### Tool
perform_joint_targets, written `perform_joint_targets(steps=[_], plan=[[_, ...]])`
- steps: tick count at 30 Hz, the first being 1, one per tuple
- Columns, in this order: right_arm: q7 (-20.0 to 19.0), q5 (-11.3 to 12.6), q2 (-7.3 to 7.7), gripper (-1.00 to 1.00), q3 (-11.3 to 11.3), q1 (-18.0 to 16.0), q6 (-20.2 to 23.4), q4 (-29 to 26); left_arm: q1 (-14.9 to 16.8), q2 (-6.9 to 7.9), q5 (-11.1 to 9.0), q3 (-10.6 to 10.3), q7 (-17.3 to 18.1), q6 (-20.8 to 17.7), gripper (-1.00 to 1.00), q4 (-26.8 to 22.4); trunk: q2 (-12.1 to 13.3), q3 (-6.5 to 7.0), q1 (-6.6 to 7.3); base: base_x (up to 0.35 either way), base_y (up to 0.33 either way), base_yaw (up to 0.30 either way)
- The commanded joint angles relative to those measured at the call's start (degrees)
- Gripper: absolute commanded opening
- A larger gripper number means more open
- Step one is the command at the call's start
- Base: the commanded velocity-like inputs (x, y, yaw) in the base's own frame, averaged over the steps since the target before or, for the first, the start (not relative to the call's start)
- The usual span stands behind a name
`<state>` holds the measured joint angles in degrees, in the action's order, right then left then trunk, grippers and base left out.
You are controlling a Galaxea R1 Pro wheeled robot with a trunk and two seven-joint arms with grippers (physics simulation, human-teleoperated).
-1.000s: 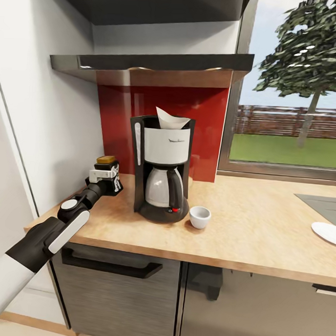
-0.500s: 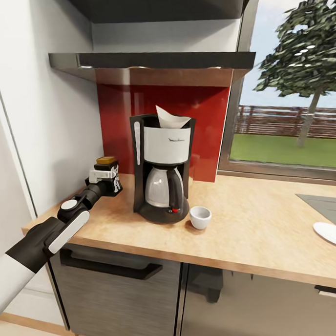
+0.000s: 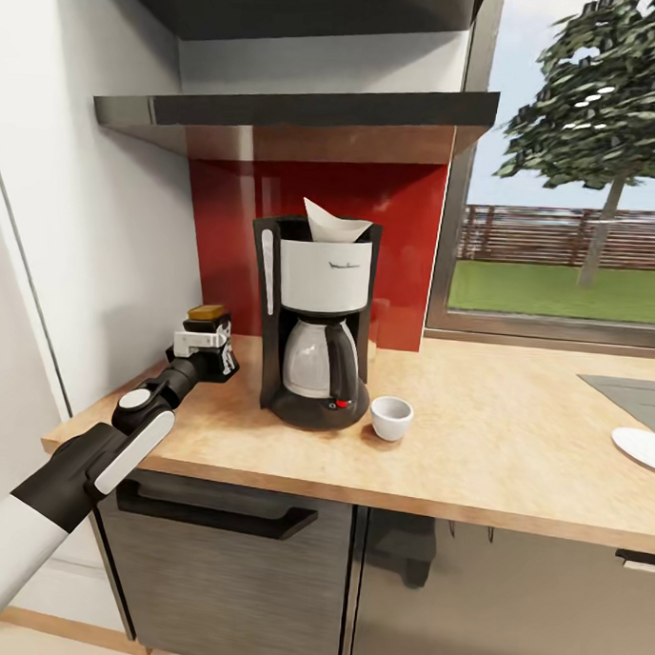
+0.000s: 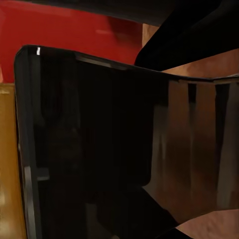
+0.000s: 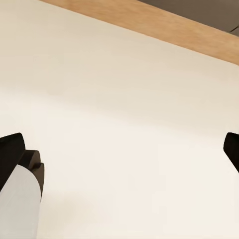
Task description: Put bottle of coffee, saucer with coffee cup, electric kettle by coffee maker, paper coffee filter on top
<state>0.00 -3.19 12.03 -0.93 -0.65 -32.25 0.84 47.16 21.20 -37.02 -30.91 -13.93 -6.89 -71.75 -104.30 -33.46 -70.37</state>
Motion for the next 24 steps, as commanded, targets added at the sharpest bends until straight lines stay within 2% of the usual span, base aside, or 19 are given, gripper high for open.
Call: perform_joint_targets(steps=[1, 6, 11, 17, 24], plan=[[0.0, -0.2, 0.02, 1.00, 0.0, -0.1, -0.2, 0.1, 0.1, 0.07, -0.3, -0.2, -0.5, -0.1, -1.00, -0.1, -0.4, -0.24, -0.21, 0.000, 0.000, 0.000], [0.0, -0.2, 0.01, 1.00, 0.0, -0.1, -0.2, 0.1, 0.1, 0.09, -0.3, -0.2, -0.5, -0.1, -1.00, -0.1, -2.4, -1.14, -1.31, 0.000, 0.000, 0.000], [0.0, -0.2, 0.01, 1.00, 0.0, -0.1, -0.2, 0.0, 0.0, 0.07, -0.3, -0.2, -0.4, -0.2, -1.00, -0.2, -2.4, -1.14, -1.31, 0.000, 0.000, 0.000], [0.0, -0.2, 0.01, 1.00, 0.0, -0.1, -0.2, 0.0, 0.1, 0.09, -0.3, -0.2, -0.5, -0.2, -1.00, -0.3, -4.8, -2.22, -2.63, 0.000, 0.000, 0.000], [0.1, -0.2, 0.01, 1.00, 0.0, -0.1, -0.2, 0.0, 0.1, 0.10, -0.3, -0.2, -0.4, -0.3, -1.00, -0.3, -4.8, -2.43, -2.63, 0.000, 0.000, 0.000]])
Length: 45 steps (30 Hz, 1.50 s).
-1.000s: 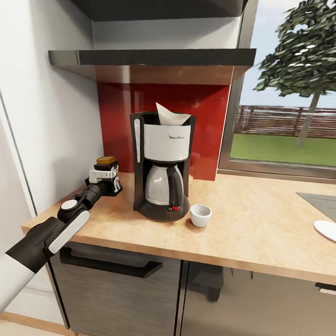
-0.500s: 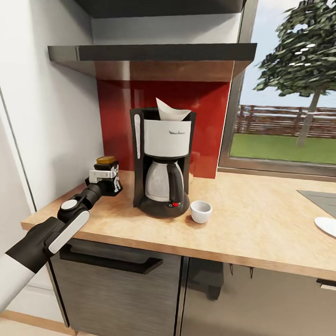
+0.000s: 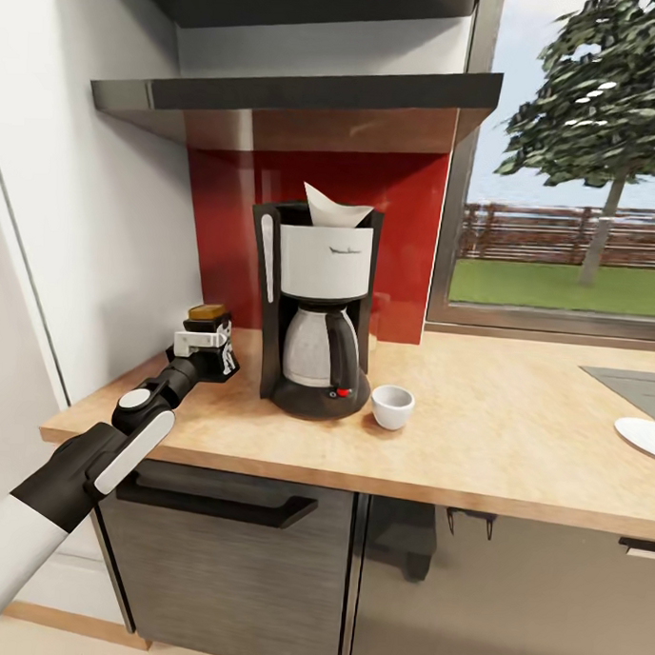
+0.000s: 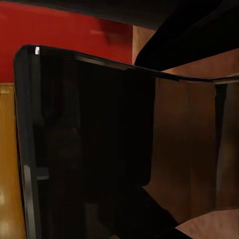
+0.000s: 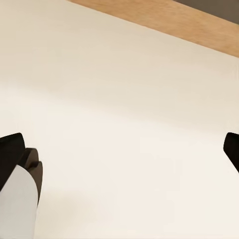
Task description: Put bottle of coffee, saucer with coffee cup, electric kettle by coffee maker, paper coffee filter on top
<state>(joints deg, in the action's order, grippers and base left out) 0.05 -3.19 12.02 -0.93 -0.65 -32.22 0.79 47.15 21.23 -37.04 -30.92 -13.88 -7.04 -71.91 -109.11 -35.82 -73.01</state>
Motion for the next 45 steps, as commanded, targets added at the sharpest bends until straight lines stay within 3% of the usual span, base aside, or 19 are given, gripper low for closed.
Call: perform_joint_targets(steps=[1, 30, 37, 45], plan=[[0.0, -0.2, 0.02, 1.00, 0.0, -0.1, -0.2, 0.1, 0.1, 0.06, -0.3, -0.2, -0.5, -0.2, -1.00, -0.1, 0.0, -0.14, 0.01, 0.000, 0.000, 0.000], [0.0, -0.2, 0.02, 1.00, 0.0, -0.1, -0.2, 0.1, 0.1, 0.12, -0.3, -0.1, -0.4, -0.3, -1.00, -0.1, 0.0, -2.65, 0.01, 0.000, 0.000, 0.000], [0.0, -0.2, 0.02, 1.00, 0.0, -0.1, -0.2, 0.1, 0.1, 0.12, -0.3, 0.0, -0.5, -3.6, -1.00, -0.5, 0.0, -3.16, 0.01, 0.000, 0.000, 0.000], [0.0, -0.2, 0.02, 1.00, 0.0, -0.1, -0.2, 0.1, 0.1, 0.12, -0.3, 0.1, -0.5, -4.6, -1.00, -1.3, 0.0, -3.25, 0.01, 0.000, 0.000, 0.000]])
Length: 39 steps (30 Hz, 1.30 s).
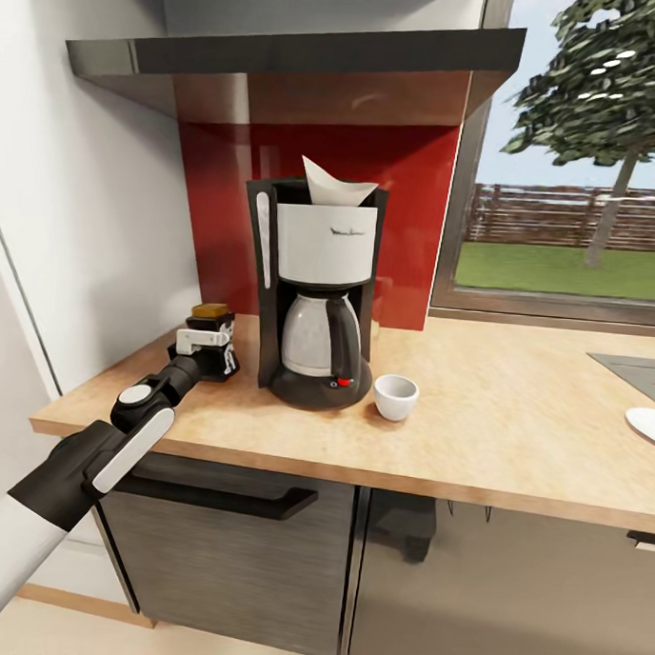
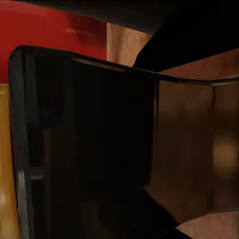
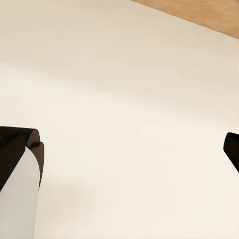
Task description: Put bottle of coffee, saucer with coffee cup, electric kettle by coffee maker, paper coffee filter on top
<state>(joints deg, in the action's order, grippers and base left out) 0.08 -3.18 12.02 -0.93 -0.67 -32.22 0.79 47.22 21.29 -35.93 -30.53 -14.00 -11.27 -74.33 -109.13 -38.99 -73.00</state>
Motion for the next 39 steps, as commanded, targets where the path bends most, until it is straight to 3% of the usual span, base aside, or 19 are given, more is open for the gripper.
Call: perform_joint_targets(steps=[1, 35, 36, 39], plan=[[0.0, -0.2, 0.02, 1.00, 0.0, 0.0, -0.2, 0.1, 0.0, 0.04, -1.4, -0.3, -0.3, -0.4, -1.00, 0.9, 0.0, -0.08, 0.00, 0.000, 0.000, 0.000], [0.0, -0.2, 0.02, 1.00, 0.0, -0.1, -0.2, 0.1, 0.0, 0.06, -1.4, -0.3, -0.3, -0.5, -1.00, 0.9, 0.0, -0.09, 0.00, 0.000, 0.000, 0.000], [0.0, -0.2, 0.02, 1.00, 0.0, -0.1, -0.2, 0.1, 0.0, 0.06, -1.4, -0.3, -0.3, -0.5, 1.00, 0.9, 0.0, -0.09, 0.00, 0.000, 0.000, 0.000], [0.0, -0.2, 0.02, 1.00, 0.0, 0.0, -0.2, 0.1, 0.0, 0.06, -1.4, -0.3, -0.3, -0.5, 1.00, 0.9, 0.0, -0.09, 0.00, 0.000, 0.000, 0.000]])
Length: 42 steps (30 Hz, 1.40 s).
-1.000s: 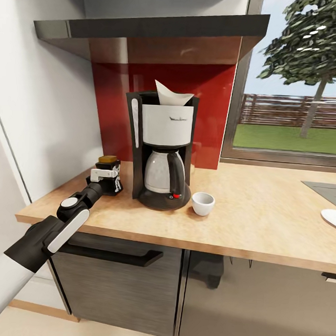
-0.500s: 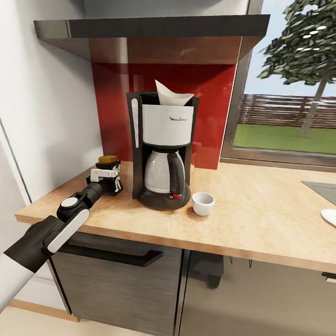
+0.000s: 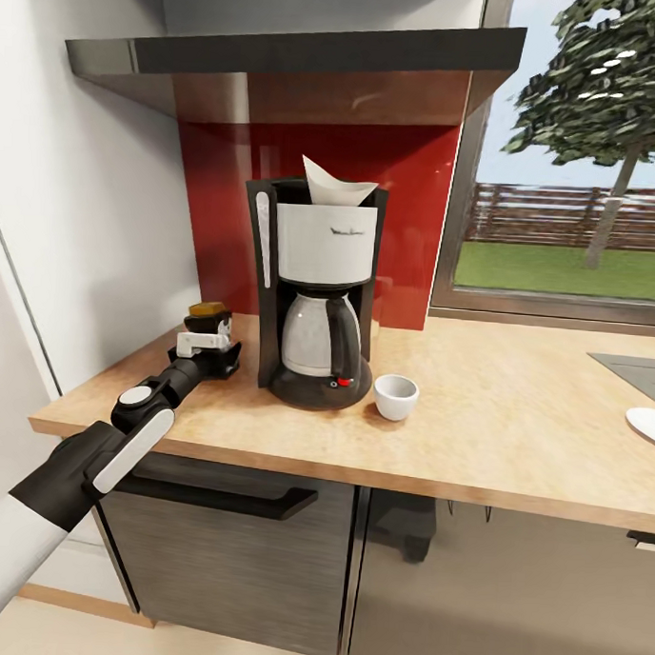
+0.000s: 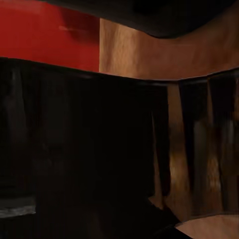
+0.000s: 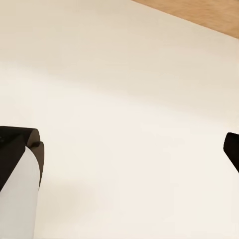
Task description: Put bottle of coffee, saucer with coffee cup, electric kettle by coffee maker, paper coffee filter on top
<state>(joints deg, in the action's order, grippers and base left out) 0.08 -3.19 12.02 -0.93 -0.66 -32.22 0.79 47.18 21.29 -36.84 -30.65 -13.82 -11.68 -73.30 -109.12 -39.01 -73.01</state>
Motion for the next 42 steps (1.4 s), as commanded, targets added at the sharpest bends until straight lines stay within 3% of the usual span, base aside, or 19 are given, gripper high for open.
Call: perform_joint_targets(steps=[1, 42], plan=[[0.0, -0.2, 0.02, 1.00, 0.0, 0.0, -0.2, 0.1, 0.1, 0.07, -0.5, -0.2, -0.5, -0.1, 1.00, -0.1, 0.0, -0.06, 0.01, 0.000, 0.000, 0.000], [0.0, -0.2, 0.02, 1.00, 0.0, -0.1, -0.2, 0.1, 0.1, 0.07, -0.5, -0.2, -0.5, -0.1, 1.00, -0.3, 0.0, -0.06, 0.01, 0.000, 0.000, 0.000]])
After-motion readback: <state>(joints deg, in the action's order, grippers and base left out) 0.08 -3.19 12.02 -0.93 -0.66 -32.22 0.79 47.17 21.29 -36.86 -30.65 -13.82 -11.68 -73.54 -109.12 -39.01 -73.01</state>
